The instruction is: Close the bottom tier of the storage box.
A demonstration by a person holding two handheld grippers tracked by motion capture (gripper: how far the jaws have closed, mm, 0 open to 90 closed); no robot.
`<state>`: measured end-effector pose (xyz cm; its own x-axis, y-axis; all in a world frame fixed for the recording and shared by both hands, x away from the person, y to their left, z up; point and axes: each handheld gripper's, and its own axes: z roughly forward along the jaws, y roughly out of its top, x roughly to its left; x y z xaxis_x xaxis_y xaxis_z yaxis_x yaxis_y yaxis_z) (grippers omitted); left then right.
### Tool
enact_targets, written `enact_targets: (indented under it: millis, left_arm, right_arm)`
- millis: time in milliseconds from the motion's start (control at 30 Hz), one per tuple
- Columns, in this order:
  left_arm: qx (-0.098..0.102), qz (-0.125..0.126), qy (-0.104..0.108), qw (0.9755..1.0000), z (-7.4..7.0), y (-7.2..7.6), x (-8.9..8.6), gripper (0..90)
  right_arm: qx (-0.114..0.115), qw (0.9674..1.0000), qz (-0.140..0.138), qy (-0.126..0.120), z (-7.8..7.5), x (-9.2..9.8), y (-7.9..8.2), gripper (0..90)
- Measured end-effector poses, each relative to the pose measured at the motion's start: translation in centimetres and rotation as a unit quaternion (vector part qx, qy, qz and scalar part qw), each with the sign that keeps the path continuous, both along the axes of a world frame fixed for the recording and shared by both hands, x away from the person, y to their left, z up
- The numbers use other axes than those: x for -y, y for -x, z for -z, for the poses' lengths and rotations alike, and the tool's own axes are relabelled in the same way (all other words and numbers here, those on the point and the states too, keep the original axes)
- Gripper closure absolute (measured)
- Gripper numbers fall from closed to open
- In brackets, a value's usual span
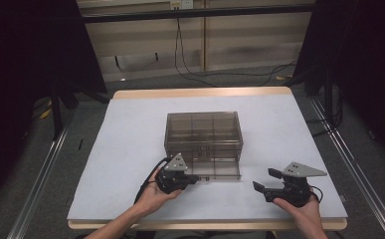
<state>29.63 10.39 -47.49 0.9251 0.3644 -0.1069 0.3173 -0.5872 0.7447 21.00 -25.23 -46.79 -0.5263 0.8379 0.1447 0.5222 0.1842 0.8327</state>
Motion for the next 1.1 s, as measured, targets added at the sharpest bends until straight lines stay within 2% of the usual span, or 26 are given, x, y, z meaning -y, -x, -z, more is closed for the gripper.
enact_targets:
  millis: [133, 200, 300, 367, 400, 433, 467, 533, 567, 733, 767, 800, 900, 933, 967, 1067, 1100]
  left_arm:
    - [-0.002, 0.0, -0.002, 1.0, -0.02, -0.03, -0.05, 90.0]
    - [-0.001, -0.001, 0.005, 1.0, 0.06, -0.04, -0.01, 90.0]
    - [0.001, -0.003, -0.002, 1.0, -0.35, -0.15, -0.22, 90.0]
    - [-0.005, -0.005, 0.009, 0.9999, -0.34, -0.25, -0.35, 90.0]
    - [-0.005, -0.003, 0.0, 1.0, -0.36, -0.26, -0.43, 90.0]
    - [-0.005, -0.002, 0.002, 1.0, -0.2, -0.21, -0.39, 90.0]
    - [-0.005, 0.0, -0.011, 0.9999, -0.23, -0.17, -0.4, 90.0]
    - [-0.001, -0.004, 0.007, 1.0, -0.18, -0.16, -0.27, 90.0]
    - [0.001, 0.001, -0.006, 1.0, -0.41, -0.23, -0.22, 90.0]
    - [0.001, 0.009, -0.026, 0.9996, -0.31, -0.26, 0.32, 90.0]
    - [-0.004, 0.006, -0.019, 0.9998, -0.26, -0.28, 0.34, 90.0]
    - [-0.003, 0.006, -0.027, 0.9996, -0.35, -0.33, 0.3, 90.0]
    - [-0.001, 0.005, -0.022, 0.9997, -0.25, -0.51, 0.32, 90.0]
    - [-0.001, 0.008, -0.034, 0.9994, -0.43, -0.59, 0.28, 90.0]
    - [-0.006, -0.001, -0.023, 0.9997, -0.41, -0.54, 0.38, 90.0]
    - [0.001, 0.002, -0.017, 0.9999, -0.35, -0.75, 0.37, 90.0]
    - [0.0, -0.003, -0.004, 1.0, -0.22, -0.74, 0.47, 90.0]
  right_arm:
    - [-0.002, 1.0, -0.002, 0.0, -0.02, -0.03, 0.06, 23.7]
    - [-0.003, 1.0, -0.002, 0.0, -0.01, -0.03, 0.04, 23.7]
    - [-0.002, 1.0, -0.002, 0.001, -0.03, -0.02, 0.05, 23.7]
    - [0.0, 1.0, 0.0, -0.001, -0.01, 0.04, 0.0, 23.7]
    - [0.001, 1.0, 0.002, 0.0, 0.01, 0.06, -0.03, 23.7]
    - [0.0, 1.0, 0.001, 0.0, 0.03, 0.08, -0.05, 23.7]
    - [-0.001, 1.0, 0.0, 0.0, 0.02, 0.08, -0.03, 23.6]
    - [0.0, 1.0, -0.001, 0.0, 0.0, 0.02, 0.0, 23.6]
    - [0.0, 1.0, -0.001, 0.0, 0.0, -0.01, 0.01, 23.6]
    - [-0.004, 1.0, -0.001, 0.0, 0.02, -0.04, -0.02, 23.6]
    - [-0.003, 1.0, -0.002, 0.0, 0.03, -0.05, -0.02, 23.6]
    - [-0.003, 1.0, -0.003, 0.0, 0.03, -0.11, -0.01, 23.6]
    - [-0.004, 1.0, -0.004, 0.001, 0.04, -0.16, -0.03, 23.6]
    - [-0.004, 1.0, -0.005, 0.001, 0.07, -0.16, -0.07, 23.6]
    - [-0.004, 1.0, -0.005, 0.002, 0.08, -0.17, -0.09, 23.6]
    - [-0.004, 1.0, -0.006, 0.001, 0.08, -0.24, -0.09, 23.6]
    - [-0.004, 1.0, -0.007, 0.001, 0.06, -0.26, -0.07, 23.6]
